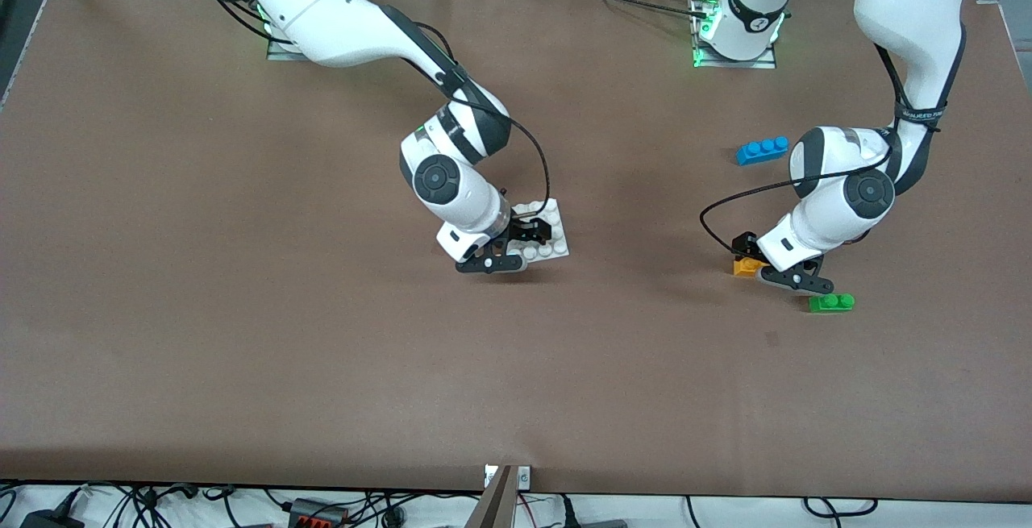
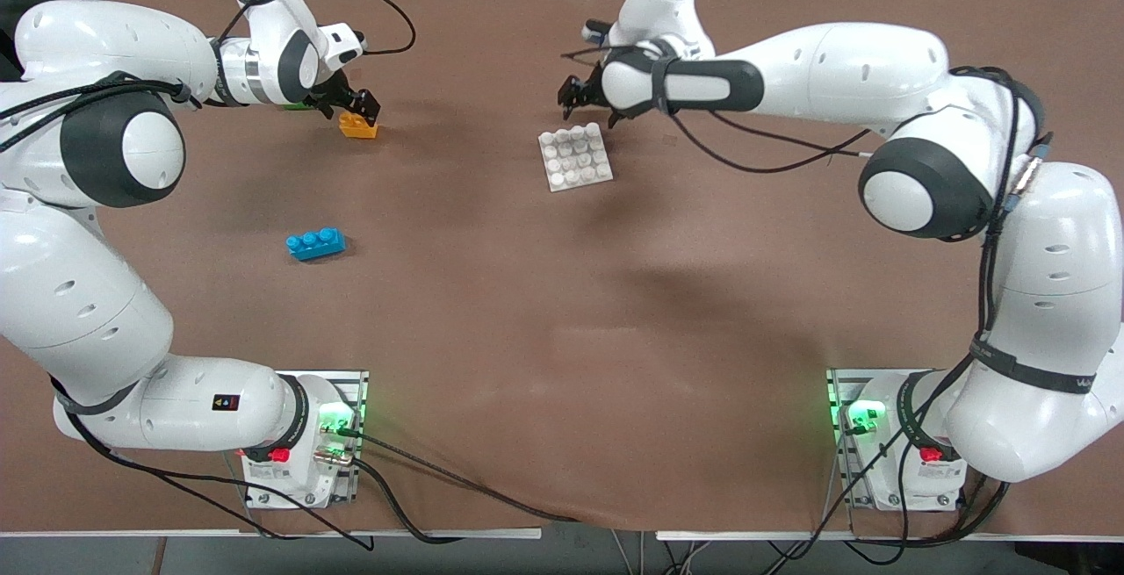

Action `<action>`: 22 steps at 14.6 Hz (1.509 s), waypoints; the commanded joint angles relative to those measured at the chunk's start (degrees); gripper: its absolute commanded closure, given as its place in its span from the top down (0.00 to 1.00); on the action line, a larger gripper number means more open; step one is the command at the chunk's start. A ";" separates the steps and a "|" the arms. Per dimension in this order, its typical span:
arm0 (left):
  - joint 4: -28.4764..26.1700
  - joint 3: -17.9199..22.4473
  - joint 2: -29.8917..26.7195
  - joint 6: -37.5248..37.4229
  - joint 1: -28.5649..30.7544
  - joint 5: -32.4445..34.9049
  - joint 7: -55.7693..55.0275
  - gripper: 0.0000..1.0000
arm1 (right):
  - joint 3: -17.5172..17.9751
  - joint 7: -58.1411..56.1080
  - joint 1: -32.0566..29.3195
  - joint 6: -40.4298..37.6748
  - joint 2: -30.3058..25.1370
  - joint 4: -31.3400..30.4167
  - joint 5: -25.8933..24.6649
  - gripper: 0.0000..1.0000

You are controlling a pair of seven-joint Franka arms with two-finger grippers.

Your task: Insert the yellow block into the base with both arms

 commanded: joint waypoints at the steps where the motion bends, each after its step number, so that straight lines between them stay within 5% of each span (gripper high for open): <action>1: -0.49 -0.17 0.71 2.37 0.36 0.54 0.91 1.00 | 0.18 -0.61 -3.91 -7.46 -6.04 -1.11 -0.30 1.00; 6: -0.41 -0.17 1.41 2.56 0.36 0.54 0.91 1.00 | 0.09 -0.69 -11.81 -18.29 -12.81 -1.19 -7.59 1.00; 15: 0.12 -0.25 3.17 4.66 0.36 0.18 1.00 1.00 | -0.08 -25.01 -31.06 -43.42 -27.84 -1.11 -8.04 1.00; 22: 0.12 -0.25 3.35 4.67 0.27 0.18 1.00 1.00 | -0.43 -40.69 -40.13 -48.80 -37.41 -2.15 -9.70 1.00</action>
